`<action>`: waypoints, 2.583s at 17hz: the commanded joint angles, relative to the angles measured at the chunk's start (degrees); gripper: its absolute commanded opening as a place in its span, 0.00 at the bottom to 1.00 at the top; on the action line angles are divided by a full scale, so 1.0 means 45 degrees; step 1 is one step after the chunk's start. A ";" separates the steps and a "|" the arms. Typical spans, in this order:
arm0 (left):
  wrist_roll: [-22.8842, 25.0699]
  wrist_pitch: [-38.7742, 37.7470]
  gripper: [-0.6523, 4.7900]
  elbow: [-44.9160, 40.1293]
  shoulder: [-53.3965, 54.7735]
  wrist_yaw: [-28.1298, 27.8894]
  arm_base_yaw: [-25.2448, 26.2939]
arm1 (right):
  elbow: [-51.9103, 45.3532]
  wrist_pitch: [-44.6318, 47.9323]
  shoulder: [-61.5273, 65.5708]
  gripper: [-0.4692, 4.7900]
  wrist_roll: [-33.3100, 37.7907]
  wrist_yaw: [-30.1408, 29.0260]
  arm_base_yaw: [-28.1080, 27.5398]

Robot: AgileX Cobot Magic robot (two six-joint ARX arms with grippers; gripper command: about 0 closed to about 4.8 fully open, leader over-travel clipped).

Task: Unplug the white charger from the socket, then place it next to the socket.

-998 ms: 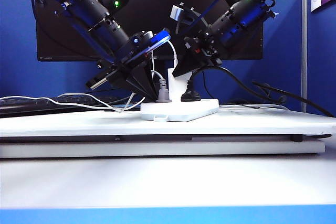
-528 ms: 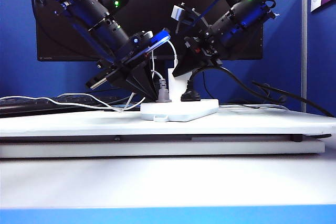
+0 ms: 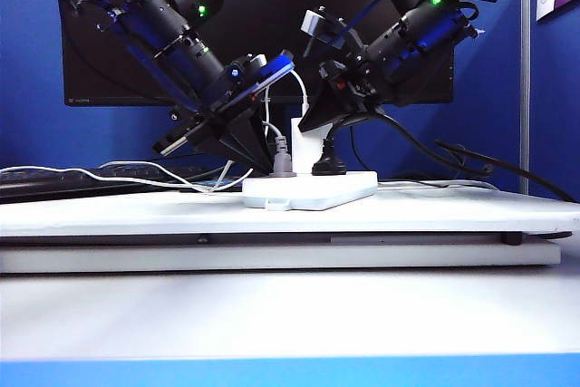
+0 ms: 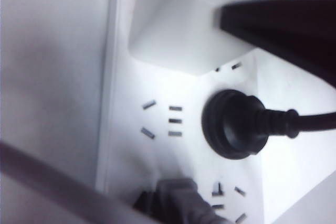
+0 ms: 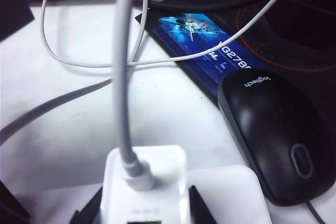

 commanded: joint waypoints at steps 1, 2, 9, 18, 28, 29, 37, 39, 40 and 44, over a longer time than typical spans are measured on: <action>0.0175 -0.0563 0.11 -0.0151 0.0267 0.0024 -0.0068 | 0.0073 0.0563 -0.0092 0.25 0.0607 -0.0903 0.0272; 0.0495 -0.0481 0.11 -0.0151 0.0267 0.0180 -0.0068 | 0.0073 0.0699 -0.0092 0.25 0.0928 -0.1248 0.0267; 0.2283 0.0136 0.11 -0.0151 0.0345 0.1209 -0.0073 | 0.0073 0.0811 -0.0092 0.24 0.0563 -0.1719 0.0262; 0.2662 0.0787 0.11 -0.0131 0.0597 0.1666 -0.0078 | 0.0068 0.0845 -0.0092 0.22 0.0792 -0.1632 0.0272; 0.2710 0.0408 0.11 -0.0121 0.0962 0.1676 -0.0083 | 0.0073 0.1598 -0.0107 0.17 0.1005 -0.1651 0.0316; 0.2715 0.0403 0.11 -0.0121 0.0971 0.1676 -0.0083 | 0.0068 0.1865 -0.0092 0.17 0.1826 -0.1885 0.0316; 0.2715 0.0345 0.11 -0.0121 0.1035 0.1676 -0.0083 | 0.0068 0.2812 -0.0189 0.17 0.1617 -0.2312 0.0165; 0.2715 0.0340 0.11 -0.0121 0.1035 0.1676 -0.0083 | 0.0068 0.2715 -0.0238 0.17 0.0704 -0.1889 0.0194; 0.2715 0.0340 0.11 -0.0121 0.1035 0.1671 -0.0083 | 0.0073 0.2744 -0.0253 0.17 0.1001 -0.1928 0.0199; 0.2715 0.0311 0.11 -0.0121 0.1039 0.1632 -0.0083 | 0.0068 0.2691 -0.0345 0.16 0.0685 -0.2118 0.0180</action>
